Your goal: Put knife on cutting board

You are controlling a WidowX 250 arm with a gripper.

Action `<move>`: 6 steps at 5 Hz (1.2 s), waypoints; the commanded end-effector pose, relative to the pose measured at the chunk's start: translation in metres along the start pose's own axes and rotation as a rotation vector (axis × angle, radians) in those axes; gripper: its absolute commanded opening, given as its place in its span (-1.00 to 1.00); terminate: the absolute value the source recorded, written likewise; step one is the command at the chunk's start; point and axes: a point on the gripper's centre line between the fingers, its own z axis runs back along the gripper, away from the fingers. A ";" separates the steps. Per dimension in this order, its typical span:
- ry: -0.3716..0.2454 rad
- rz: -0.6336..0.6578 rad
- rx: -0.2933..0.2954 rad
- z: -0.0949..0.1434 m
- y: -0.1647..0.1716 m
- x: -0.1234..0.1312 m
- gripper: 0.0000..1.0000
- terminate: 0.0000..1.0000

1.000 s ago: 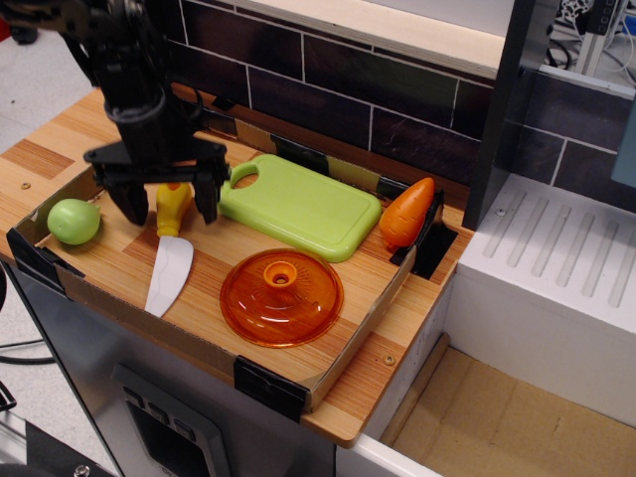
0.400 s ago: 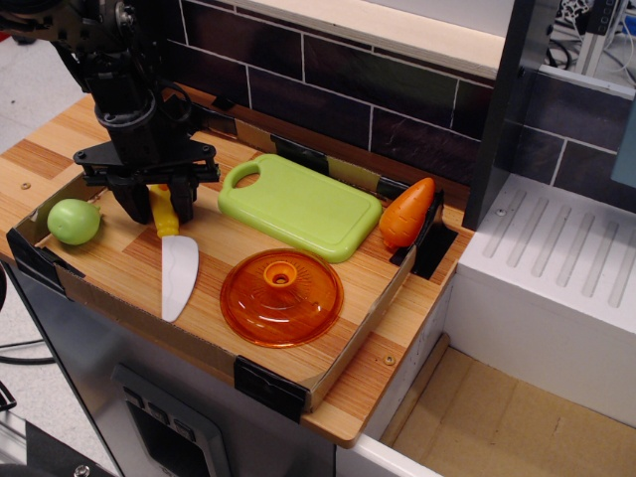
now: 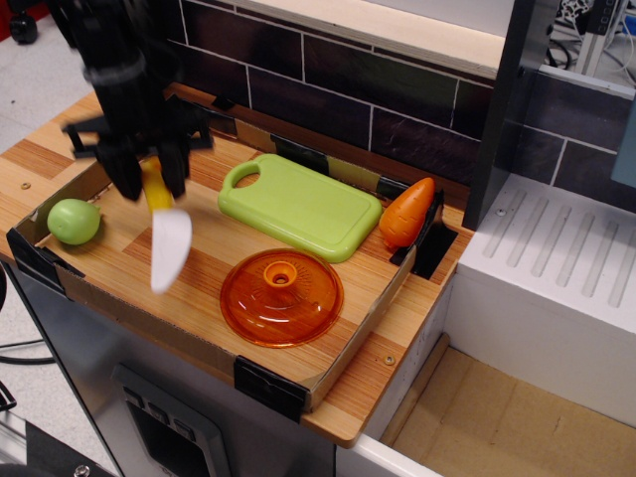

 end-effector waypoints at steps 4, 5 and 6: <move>-0.094 0.413 -0.006 0.011 -0.056 0.039 -1.00 -1.00; -0.098 0.409 0.001 -0.003 -0.066 0.027 -1.00 -1.00; -0.112 0.404 0.014 -0.015 -0.073 0.028 -1.00 -1.00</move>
